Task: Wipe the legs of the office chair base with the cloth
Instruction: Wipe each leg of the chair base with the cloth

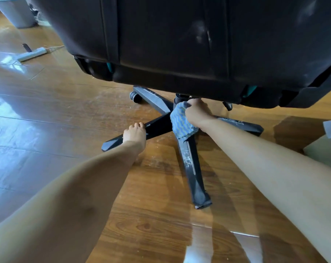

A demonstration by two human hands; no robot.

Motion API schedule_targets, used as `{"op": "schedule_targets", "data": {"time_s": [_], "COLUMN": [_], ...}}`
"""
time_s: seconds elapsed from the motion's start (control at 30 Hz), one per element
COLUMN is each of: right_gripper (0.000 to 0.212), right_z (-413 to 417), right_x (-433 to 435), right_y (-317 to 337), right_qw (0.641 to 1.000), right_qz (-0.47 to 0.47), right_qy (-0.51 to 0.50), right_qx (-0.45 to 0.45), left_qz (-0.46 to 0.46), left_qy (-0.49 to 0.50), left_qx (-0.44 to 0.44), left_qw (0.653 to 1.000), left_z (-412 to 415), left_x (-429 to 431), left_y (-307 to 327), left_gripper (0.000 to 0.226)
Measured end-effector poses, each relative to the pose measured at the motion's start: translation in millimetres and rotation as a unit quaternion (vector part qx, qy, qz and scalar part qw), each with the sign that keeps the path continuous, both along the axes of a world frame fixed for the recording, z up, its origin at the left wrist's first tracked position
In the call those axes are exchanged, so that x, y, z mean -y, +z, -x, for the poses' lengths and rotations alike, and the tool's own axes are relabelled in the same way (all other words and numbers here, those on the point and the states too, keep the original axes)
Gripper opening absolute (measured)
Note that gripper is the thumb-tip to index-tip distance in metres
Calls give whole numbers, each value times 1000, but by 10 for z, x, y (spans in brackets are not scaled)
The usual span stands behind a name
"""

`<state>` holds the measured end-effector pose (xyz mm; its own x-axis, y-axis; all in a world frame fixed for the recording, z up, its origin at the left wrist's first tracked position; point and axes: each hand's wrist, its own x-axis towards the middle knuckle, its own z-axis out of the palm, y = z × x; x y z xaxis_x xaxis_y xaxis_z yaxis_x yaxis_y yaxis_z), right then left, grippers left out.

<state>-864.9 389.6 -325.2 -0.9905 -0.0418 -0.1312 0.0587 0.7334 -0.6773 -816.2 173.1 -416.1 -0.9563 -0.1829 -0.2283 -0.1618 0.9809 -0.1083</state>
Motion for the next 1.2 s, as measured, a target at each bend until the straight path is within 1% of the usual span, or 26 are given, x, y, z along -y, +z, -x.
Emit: {"op": "schedule_targets", "data": {"time_s": [0.03,0.07,0.1,0.13,0.17,0.2,0.27,0.3,0.33,0.4,0.53,0.63,0.7,0.77,0.83,0.87,0.9,0.97,1.0,1.03,1.07,1.1,1.2], "right_gripper": [23,35,41,44,47,52,68,72,74,73,72,65,63,64,64,63,63,66,67,67,66,66,64], "right_z": [-2,-29,-57,-98,-135,-183,-263,-293,-313,-339,-573,-870,-789,-532,-276,-177,-120,-191,-305,-455,-629,-810,-1089], "right_x": [-66,-121,-171,-209,-238,-264,-301,-317,-324,-328,-463,-563,-498,-339,-175,-122,-89,-107,-157,-231,-318,-404,-570], "right_y": [-35,-74,-127,-186,-273,-381,-614,-713,-782,-826,-862,-973,-980,-965,-908,-883,-868,-835,-845,-872,-907,-953,-1075], "right_qw": [999,996,990,983,976,969,958,953,950,948,937,919,924,931,942,946,948,947,945,944,942,938,931], "right_qz": [-9,-33,-61,-91,-124,-154,-201,-218,-224,-225,-216,-221,-213,-216,-214,-208,-206,-209,-211,-210,-207,-204,-189], "right_qy": [-33,-49,-43,-18,33,92,183,202,210,215,251,292,281,258,232,222,219,221,223,224,231,243,270], "right_qx": [-31,-70,-116,-157,-178,-172,-89,-55,-46,-70,-110,-146,-148,-140,-118,-108,-103,-104,-111,-121,-129,-140,-154], "left_qz": [-2,-13,-29,-49,-70,-91,-119,-132,-146,-178,-213,-227,-260,-307,-381,-427,-483,-599,-639,-664,-678,-684,-683], "left_qy": [6,11,15,18,22,25,24,22,18,-4,-52,-49,-38,-19,35,75,119,201,231,252,264,270,270], "left_qx": [-10,-24,-46,-74,-95,-102,-102,-104,-108,-107,-81,-70,-65,-55,-35,-28,-21,-2,4,8,14,20,41], "left_qw": [1000,1000,998,996,993,990,987,986,983,978,972,970,963,950,923,901,867,775,734,704,685,677,678], "left_z": [19,18,3,-28,-74,-137,-282,-359,-424,-498,-454,-421,-460,-521,-552,-546,-539,-545,-549,-553,-560,-555,-544], "left_x": [-89,-195,-310,-429,-545,-649,-804,-852,-877,-889,-863,-862,-887,-919,-941,-960,-986,-1070,-1105,-1127,-1129,-1119,-1069], "left_y": [3,-1,-20,-46,-64,-85,-148,-178,-205,-258,-279,-344,-350,-343,-357,-389,-407,-381,-369,-340,-311,-308,-332], "left_gripper": [68,70,72,74,75,78,85,89,92,95,88,85,88,89,89,89,88,84,80,77,76,75,78]}}
